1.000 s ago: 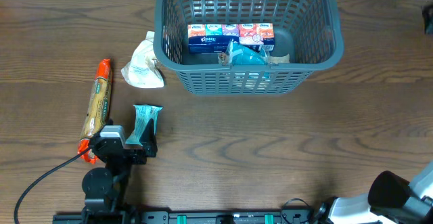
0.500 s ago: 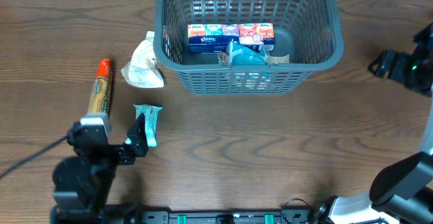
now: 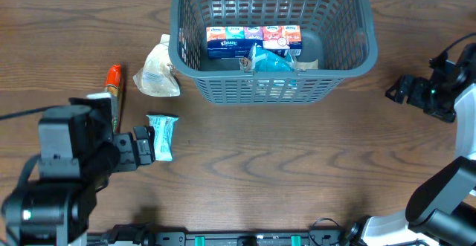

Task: Pack container
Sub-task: 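Move the left gripper down onto the teal wipes pack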

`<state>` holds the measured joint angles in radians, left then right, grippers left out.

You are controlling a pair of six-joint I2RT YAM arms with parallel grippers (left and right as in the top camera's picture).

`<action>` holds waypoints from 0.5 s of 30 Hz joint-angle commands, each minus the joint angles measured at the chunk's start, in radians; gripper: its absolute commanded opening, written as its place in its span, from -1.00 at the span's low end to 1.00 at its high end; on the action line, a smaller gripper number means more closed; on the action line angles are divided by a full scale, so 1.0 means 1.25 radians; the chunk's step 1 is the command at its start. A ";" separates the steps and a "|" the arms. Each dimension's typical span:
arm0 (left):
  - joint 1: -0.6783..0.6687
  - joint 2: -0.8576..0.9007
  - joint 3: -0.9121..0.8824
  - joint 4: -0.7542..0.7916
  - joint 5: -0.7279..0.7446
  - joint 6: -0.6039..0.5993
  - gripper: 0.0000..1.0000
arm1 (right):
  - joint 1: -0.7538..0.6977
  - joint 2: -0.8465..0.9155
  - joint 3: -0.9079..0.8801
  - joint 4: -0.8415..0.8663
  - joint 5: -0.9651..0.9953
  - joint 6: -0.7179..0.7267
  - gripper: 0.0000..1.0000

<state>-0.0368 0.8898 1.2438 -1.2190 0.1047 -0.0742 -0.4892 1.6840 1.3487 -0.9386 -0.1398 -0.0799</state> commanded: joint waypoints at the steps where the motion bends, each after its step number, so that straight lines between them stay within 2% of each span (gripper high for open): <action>1: -0.002 0.016 0.016 -0.031 -0.006 0.008 0.97 | 0.019 -0.003 -0.002 0.006 -0.009 0.009 0.99; 3: -0.002 0.020 0.016 -0.036 -0.006 0.008 0.97 | 0.027 -0.003 -0.002 0.007 -0.008 0.009 0.98; 6: -0.002 0.035 0.016 -0.038 0.005 0.072 0.97 | 0.035 -0.003 -0.002 0.007 -0.008 0.009 0.98; 15: -0.002 0.248 0.046 -0.048 -0.008 0.052 0.97 | 0.045 -0.003 -0.002 0.007 -0.008 0.003 0.99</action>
<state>-0.0368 1.1149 1.2675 -1.2739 0.1047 -0.0246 -0.4416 1.6844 1.3487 -0.9302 -0.1421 -0.0799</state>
